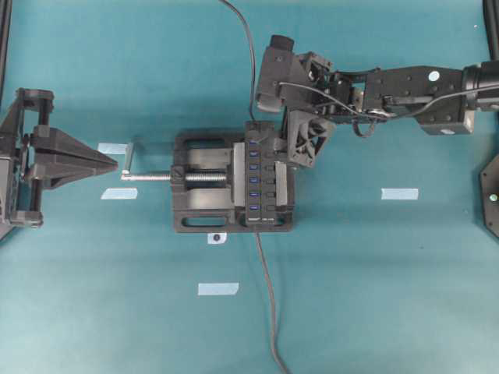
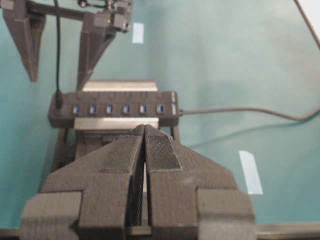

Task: Insert the USB into the front port of the fixed hub.
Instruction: 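Lower the right gripper and grasp the black USB plug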

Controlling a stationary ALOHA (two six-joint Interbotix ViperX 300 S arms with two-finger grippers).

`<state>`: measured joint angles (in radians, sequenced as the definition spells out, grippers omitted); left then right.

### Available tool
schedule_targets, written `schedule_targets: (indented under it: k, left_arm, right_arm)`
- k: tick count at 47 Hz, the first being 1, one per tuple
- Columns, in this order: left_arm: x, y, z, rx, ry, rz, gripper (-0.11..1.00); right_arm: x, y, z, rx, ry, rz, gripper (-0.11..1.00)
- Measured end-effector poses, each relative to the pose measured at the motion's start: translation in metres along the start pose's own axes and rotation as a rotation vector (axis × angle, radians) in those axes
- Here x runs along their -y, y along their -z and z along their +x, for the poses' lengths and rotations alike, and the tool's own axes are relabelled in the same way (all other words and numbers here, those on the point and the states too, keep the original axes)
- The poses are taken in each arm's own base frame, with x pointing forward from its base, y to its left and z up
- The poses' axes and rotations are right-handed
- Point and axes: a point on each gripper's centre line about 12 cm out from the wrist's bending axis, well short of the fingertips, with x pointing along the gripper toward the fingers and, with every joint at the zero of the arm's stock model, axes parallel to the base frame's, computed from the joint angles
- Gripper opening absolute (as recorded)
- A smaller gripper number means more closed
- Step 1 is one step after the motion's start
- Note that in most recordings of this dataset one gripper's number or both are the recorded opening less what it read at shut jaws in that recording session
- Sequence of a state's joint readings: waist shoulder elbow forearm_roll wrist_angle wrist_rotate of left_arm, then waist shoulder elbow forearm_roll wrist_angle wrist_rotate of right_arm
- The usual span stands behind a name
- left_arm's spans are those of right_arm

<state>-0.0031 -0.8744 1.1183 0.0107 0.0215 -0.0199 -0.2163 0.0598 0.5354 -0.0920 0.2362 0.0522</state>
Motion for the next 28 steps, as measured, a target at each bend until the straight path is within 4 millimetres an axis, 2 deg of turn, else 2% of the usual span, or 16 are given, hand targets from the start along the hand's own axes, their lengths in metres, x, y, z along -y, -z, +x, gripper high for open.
schedule_targets:
  k: [28]
  left_arm:
    - [0.0,0.0004,-0.0045,0.014,0.0,0.002,0.0]
  right_arm:
    - [-0.0014,-0.002,0.0015,0.022,-0.003,-0.004,0.78]
